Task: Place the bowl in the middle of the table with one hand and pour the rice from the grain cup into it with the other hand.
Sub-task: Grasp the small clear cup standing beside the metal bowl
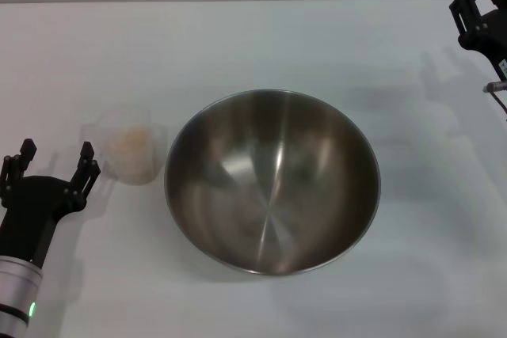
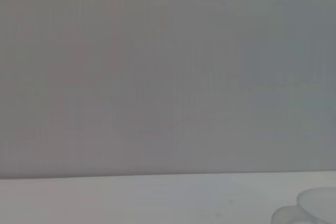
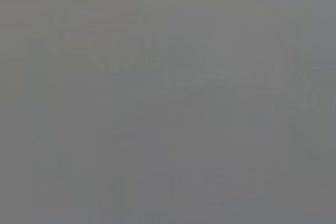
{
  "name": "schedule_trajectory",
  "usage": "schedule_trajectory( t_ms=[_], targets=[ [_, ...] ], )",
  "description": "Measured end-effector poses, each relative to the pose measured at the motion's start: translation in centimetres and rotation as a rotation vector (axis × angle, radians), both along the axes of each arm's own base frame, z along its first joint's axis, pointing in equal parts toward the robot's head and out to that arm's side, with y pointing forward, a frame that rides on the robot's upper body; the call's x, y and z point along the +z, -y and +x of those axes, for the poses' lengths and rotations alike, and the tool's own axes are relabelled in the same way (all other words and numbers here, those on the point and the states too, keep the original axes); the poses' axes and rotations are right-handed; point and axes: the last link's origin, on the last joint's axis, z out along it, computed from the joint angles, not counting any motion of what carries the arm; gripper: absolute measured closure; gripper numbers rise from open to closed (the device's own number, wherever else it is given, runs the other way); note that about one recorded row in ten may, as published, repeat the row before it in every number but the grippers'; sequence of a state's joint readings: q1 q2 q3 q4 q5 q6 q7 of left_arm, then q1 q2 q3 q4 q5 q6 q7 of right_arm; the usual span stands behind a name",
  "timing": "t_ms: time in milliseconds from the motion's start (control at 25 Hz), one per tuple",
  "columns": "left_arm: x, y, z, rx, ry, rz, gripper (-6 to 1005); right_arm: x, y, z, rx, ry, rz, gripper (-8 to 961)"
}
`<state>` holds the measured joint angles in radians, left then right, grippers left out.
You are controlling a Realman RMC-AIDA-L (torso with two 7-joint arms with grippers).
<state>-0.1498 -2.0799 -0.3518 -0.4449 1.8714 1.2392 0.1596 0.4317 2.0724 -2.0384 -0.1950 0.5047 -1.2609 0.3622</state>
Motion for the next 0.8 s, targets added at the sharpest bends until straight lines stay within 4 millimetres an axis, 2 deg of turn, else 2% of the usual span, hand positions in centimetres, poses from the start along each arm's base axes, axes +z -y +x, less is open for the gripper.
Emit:
schedule_trajectory(
  t_ms=[800],
  targets=[
    [0.1,-1.1,-0.2,0.018,-0.011,-0.008,170,0.0,0.1,0.1,-0.001,-0.005,0.0,521]
  ],
)
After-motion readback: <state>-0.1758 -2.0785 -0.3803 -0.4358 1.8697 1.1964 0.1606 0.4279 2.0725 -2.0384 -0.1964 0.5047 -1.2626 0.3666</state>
